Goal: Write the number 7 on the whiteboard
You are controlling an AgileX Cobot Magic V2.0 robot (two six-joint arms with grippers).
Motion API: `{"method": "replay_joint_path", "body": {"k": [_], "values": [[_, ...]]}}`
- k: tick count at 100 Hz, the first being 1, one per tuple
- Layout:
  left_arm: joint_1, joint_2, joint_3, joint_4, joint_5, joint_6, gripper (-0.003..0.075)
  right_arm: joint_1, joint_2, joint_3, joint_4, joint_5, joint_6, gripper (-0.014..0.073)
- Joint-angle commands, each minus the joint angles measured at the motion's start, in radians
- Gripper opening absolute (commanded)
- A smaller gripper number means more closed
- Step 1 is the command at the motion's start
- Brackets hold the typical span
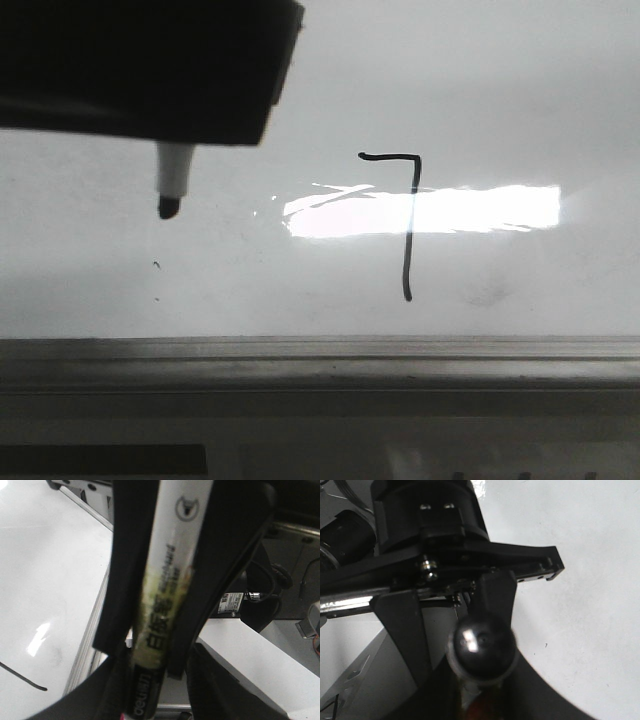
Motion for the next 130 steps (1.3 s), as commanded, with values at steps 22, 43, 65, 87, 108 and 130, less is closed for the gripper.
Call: {"method": "replay_joint_path", "body": {"k": [22,43,65,87,108,130], "values": [[-0.007,-0.013,-0.028,-0.070,0.038,-0.010,0.0141,-0.001,-0.008,-0.035,-0.004,-0.051,0.001,-0.0071],[-0.007,-0.013,-0.028,-0.072,0.038,-0.010,-0.0020,-0.001,-0.008,-0.035,0.004,-0.049,0.001,-0.0071],[-0.007,-0.013,-0.028,-0.084,0.038,-0.010,-0.0020,-0.001,-0.008,-0.035,0.008,-0.003,0.001,-0.0036],[-0.007,-0.013,-0.028,-0.084,0.038,-0.010,-0.0020,-0.001,-0.012,-0.035,-0.001,-0.001,0.001,0.0385],[-0.007,-0.013,-0.028,-0.084,0.036,-0.012,-0.0020,-0.001,-0.099,-0.037,-0.028,0.026,0.001,0.0491],[-0.007,-0.013,-0.028,-0.084,0.029,-0.014,-0.0020,-0.001,-0.241,-0.037,-0.059,0.098,0.001,0.0491]]}}
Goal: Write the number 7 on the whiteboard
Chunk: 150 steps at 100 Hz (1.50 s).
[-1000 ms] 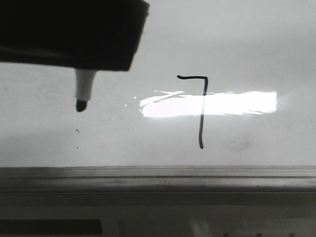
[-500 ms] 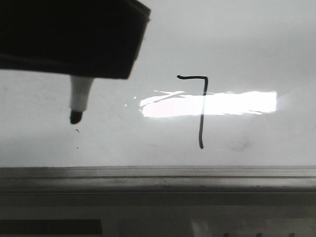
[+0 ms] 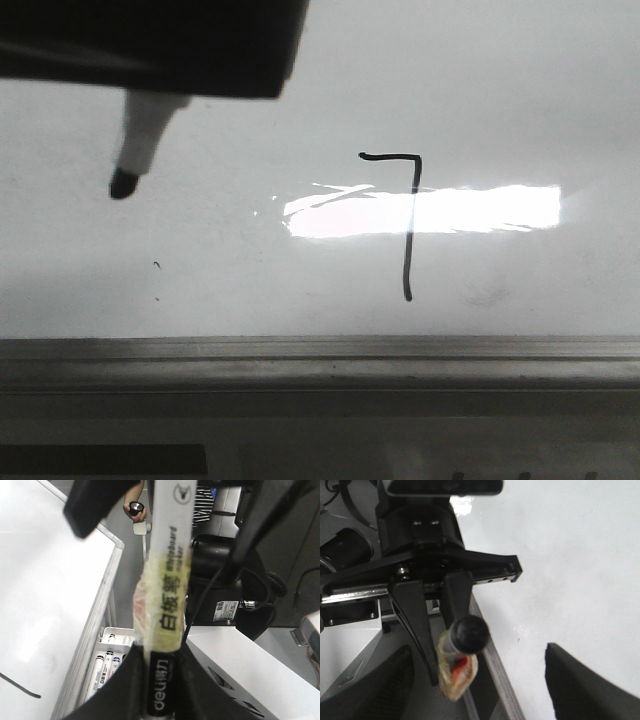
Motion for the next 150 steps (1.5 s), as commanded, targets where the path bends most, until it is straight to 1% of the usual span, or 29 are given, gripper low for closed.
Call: {"method": "replay_joint_path", "body": {"k": [1,10,26,33,42,47,59,64,71,78,90,97,112,125,137,142,150], "values": [[-0.001,-0.013,-0.028,-0.055,0.018,-0.010,-0.0020,-0.001,-0.063,-0.029,-0.029,-0.030,-0.014,0.0491],[-0.001,-0.013,-0.028,-0.055,0.006,-0.010,-0.0020,-0.001,-0.106,-0.029,-0.029,-0.043,-0.006,0.0491],[-0.001,-0.013,-0.028,-0.055,-0.063,-0.035,-0.0020,-0.001,-0.144,-0.029,-0.029,-0.051,-0.006,0.0489],[-0.001,-0.013,-0.028,-0.055,-0.090,-0.047,-0.0020,-0.001,-0.158,-0.029,-0.029,-0.051,-0.005,0.0461],[-0.001,-0.013,-0.026,-0.055,-0.140,-0.103,-0.0020,-0.001,-0.170,-0.029,-0.029,-0.051,-0.005,0.0349],[0.001,-0.013,-0.020,-0.055,-0.163,-0.123,-0.0020,-0.001,-0.176,-0.029,-0.029,-0.051,-0.005,0.0261],[0.001,-0.013,0.002,-0.057,-0.190,-0.175,-0.0020,-0.001,-0.179,-0.029,-0.033,-0.044,-0.005,0.0002],[0.001,-0.013,0.014,-0.062,-0.203,-0.211,-0.0020,-0.001,-0.179,-0.029,-0.042,-0.036,-0.005,-0.0071],[0.001,-0.013,0.031,-0.091,-0.236,-0.255,-0.0020,-0.001,-0.179,-0.029,-0.047,-0.032,-0.005,-0.0063],[0.001,-0.013,0.045,-0.143,-0.302,-0.287,-0.0020,-0.001,-0.179,-0.029,-0.050,-0.030,-0.005,-0.0064],[0.001,-0.013,0.055,-0.330,-0.452,-0.296,-0.0020,-0.001,-0.179,-0.029,-0.052,-0.027,-0.005,-0.0064],[-0.001,-0.013,0.048,-0.330,-0.545,-0.335,-0.0020,-0.001,-0.179,-0.029,-0.054,-0.027,-0.005,-0.0064],[-0.039,-0.013,0.048,-0.330,-0.726,-0.352,-0.0020,-0.001,-0.179,-0.029,-0.056,-0.021,-0.005,-0.0064],[-0.127,-0.013,0.035,-0.330,-0.890,-0.404,-0.0020,-0.001,-0.179,-0.029,-0.056,-0.021,-0.005,-0.0064],[-0.262,-0.013,-0.006,-0.328,-1.143,-0.425,-0.0020,-0.001,-0.179,-0.029,-0.056,-0.019,-0.005,-0.0064],[-0.323,-0.011,-0.025,-0.328,-1.220,-0.428,-0.0020,-0.001,-0.179,-0.029,-0.056,-0.017,-0.005,-0.0064],[-0.408,0.008,-0.052,-0.327,-1.279,-0.457,-0.0020,-0.001,-0.179,-0.029,-0.056,-0.015,-0.005,-0.0064]]}}
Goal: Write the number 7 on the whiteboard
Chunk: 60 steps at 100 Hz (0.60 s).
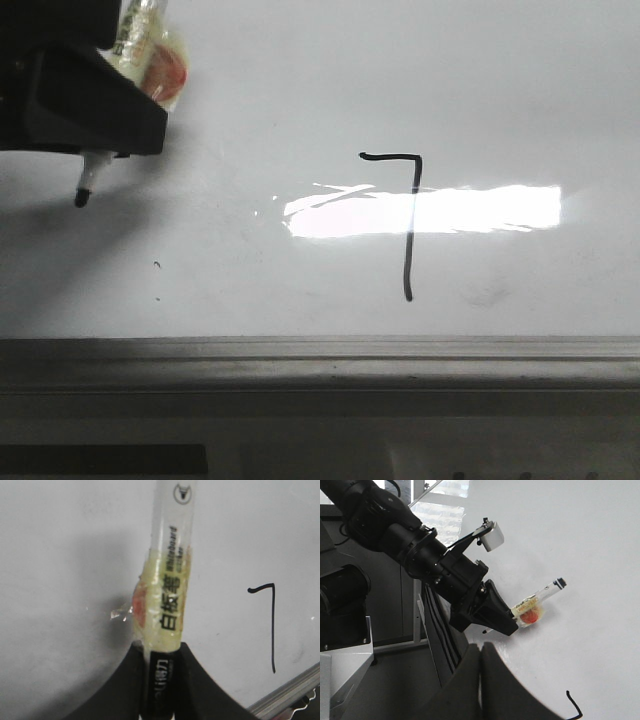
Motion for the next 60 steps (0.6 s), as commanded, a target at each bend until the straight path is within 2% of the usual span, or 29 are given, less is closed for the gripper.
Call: {"method": "replay_joint_path", "body": {"k": [1,11,34,60], "values": [[-0.081,0.008,-0.061,-0.029,-0.081,-0.051,-0.0020,-0.001,0.001,-0.029,-0.021,-0.069,-0.005,-0.0064],[-0.126,0.059,-0.075,-0.017,-0.081,-0.156,-0.0020,-0.001,0.001,-0.029,-0.021,-0.069,-0.005,-0.0064],[-0.126,0.177,-0.075,0.115,-0.137,-0.400,-0.0020,-0.001,0.001,-0.029,-0.021,-0.069,-0.005,-0.0064],[-0.125,0.222,-0.075,0.196,-0.255,-0.542,-0.0020,-0.001,0.001,-0.029,-0.021,-0.067,-0.005,-0.0064]]}}
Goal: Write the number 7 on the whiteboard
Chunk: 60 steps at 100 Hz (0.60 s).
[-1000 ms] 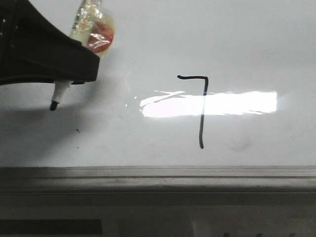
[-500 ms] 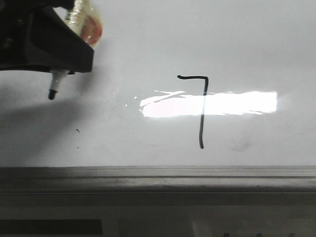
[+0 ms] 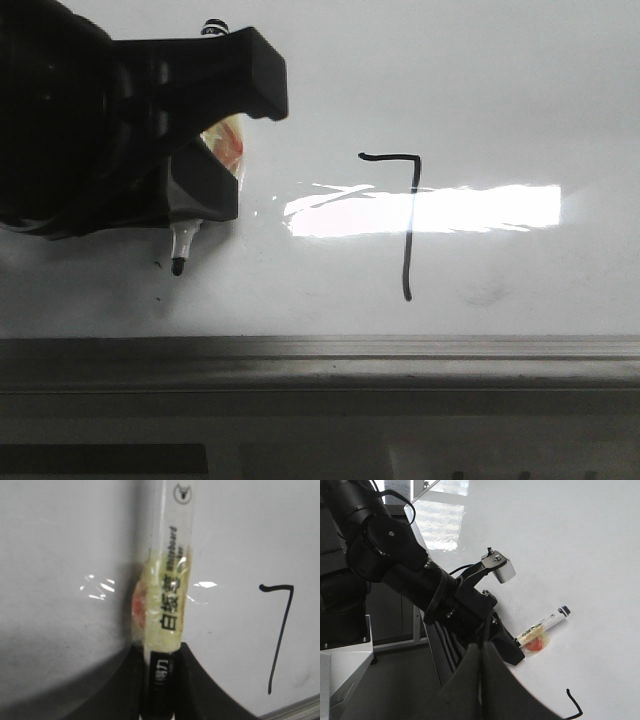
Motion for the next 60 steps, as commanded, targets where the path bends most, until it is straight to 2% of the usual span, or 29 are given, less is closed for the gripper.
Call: {"method": "replay_joint_path", "body": {"k": [1,10,43,50,60], "values": [[0.001,0.004,-0.025,0.052,-0.081,-0.076,-0.0020,-0.001,0.001,-0.029,-0.020,-0.070,-0.007,-0.0064],[0.001,0.013,-0.025,0.067,-0.072,-0.122,-0.0020,-0.001,0.001,-0.029,-0.020,-0.070,-0.007,-0.0064],[0.001,0.022,-0.025,0.067,-0.084,-0.100,-0.0016,-0.001,0.001,-0.029,-0.020,-0.064,-0.007,-0.0064],[0.001,0.022,-0.025,0.069,-0.086,-0.100,0.0029,-0.001,0.001,-0.029,-0.020,-0.064,-0.007,-0.0064],[0.001,0.022,-0.025,0.069,-0.093,-0.100,0.0185,-0.001,0.001,-0.029,-0.020,-0.064,-0.007,-0.0064]]}}
